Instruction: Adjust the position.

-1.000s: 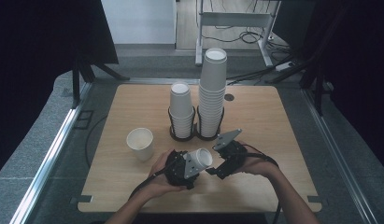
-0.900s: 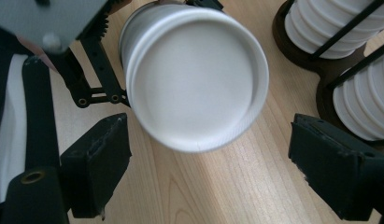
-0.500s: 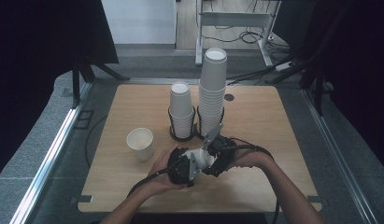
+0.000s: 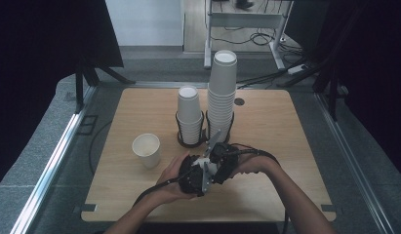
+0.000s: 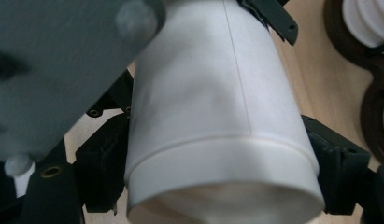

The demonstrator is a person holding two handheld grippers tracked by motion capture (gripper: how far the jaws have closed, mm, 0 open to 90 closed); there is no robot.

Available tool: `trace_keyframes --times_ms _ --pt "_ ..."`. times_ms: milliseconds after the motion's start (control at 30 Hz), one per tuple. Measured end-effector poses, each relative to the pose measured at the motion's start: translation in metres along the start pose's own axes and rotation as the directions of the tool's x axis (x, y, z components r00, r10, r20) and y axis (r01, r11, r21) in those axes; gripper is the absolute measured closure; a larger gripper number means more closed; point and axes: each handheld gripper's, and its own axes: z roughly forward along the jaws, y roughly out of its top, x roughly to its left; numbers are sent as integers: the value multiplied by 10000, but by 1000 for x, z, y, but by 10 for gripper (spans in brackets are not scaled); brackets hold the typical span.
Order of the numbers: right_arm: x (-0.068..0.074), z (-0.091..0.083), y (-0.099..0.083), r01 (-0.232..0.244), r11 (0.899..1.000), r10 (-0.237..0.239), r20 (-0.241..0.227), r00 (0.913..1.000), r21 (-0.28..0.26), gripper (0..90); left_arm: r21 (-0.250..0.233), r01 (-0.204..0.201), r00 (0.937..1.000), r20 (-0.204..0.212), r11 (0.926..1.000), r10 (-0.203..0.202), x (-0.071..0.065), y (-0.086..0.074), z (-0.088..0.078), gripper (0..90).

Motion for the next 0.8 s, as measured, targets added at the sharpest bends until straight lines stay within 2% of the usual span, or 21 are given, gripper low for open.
trace_keyframes --times_ms 33,133,333,400,433,533,633,800 --pt "0 1 0 4 10000 -4 -21 10000 75 195 -80 97 9999 29 9999 -96 -2 0 2 123" --pt "-1 4 0 -32 9997 34 -109 9999 224 199 -3 -14 10000 89 10000 14 -3 0 3 122" --pt "-2 3 -2 -66 9996 75 -324 9994 271 213 -17 152 9996 238 9999 -152 -4 0 3 100" --pt "-2 4 -4 -44 9997 52 -301 9995 248 214 41 242 9993 291 9997 -243 -3 1 4 73" --pt "-2 4 -5 -11 9997 16 -208 9998 241 215 -16 412 9986 336 9991 -411 -3 0 4 49" --pt "-4 5 -10 -149 9999 150 -77 9999 61 215 95 452 9980 430 9989 -455 1 0 1 18" --pt "-8 3 -17 -404 9990 405 50 9992 -191 215 -47 630 9972 406 9980 -628 3 -3 -2 8" --pt "-12 2 -29 -750 9950 768 252 9967 -665 215 -333 1164 9919 550 9926 -1145 6 -7 -7 9"
